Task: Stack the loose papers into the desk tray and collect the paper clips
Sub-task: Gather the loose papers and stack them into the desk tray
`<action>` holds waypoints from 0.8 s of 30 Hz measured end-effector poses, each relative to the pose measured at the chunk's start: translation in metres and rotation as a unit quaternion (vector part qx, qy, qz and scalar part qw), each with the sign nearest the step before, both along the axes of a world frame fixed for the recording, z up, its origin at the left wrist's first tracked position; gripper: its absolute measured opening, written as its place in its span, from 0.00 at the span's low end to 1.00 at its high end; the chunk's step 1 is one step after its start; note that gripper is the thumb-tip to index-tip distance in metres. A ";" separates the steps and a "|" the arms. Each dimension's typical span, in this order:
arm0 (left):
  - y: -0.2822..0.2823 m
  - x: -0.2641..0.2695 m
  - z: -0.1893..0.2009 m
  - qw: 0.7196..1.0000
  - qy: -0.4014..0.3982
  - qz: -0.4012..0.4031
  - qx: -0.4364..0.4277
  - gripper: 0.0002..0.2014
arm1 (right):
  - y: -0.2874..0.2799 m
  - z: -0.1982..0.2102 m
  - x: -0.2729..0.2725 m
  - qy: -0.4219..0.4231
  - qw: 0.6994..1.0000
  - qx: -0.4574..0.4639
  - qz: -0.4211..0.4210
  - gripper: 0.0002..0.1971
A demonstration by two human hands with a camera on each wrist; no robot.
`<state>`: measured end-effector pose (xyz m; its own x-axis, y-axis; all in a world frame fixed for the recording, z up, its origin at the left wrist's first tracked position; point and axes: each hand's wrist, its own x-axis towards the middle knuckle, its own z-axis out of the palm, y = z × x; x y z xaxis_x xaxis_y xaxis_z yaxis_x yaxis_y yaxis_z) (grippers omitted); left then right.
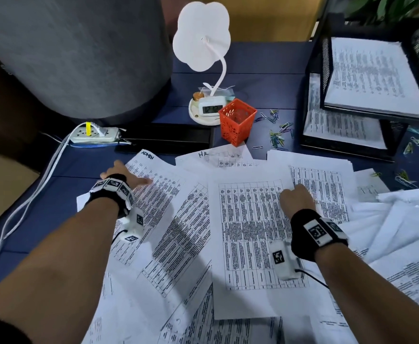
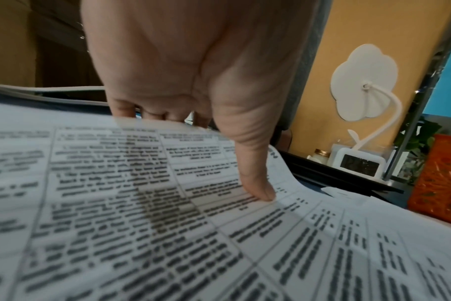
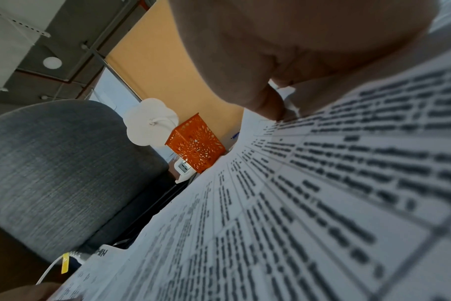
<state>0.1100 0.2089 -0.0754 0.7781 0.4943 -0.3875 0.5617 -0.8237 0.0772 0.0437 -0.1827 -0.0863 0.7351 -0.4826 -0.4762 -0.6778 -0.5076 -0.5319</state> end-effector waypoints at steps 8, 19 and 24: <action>-0.016 0.006 0.042 0.985 -0.093 -0.130 -0.064 0.15 | -0.006 0.005 0.004 0.006 0.999 0.034 0.021 0.18; -0.074 -0.026 0.183 0.826 -0.361 -0.157 -0.403 0.18 | -0.017 0.004 0.004 0.013 0.994 0.090 0.067 0.16; -0.106 -0.041 0.181 0.689 -0.358 -0.129 -0.617 0.16 | -0.026 0.003 0.005 0.019 0.991 0.101 0.084 0.19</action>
<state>0.0694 0.1026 0.1060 0.9884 -0.0581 0.1403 -0.1373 0.0517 0.9892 0.0488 -0.2084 -0.0828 0.7768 -0.2481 -0.5788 -0.6143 -0.5007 -0.6099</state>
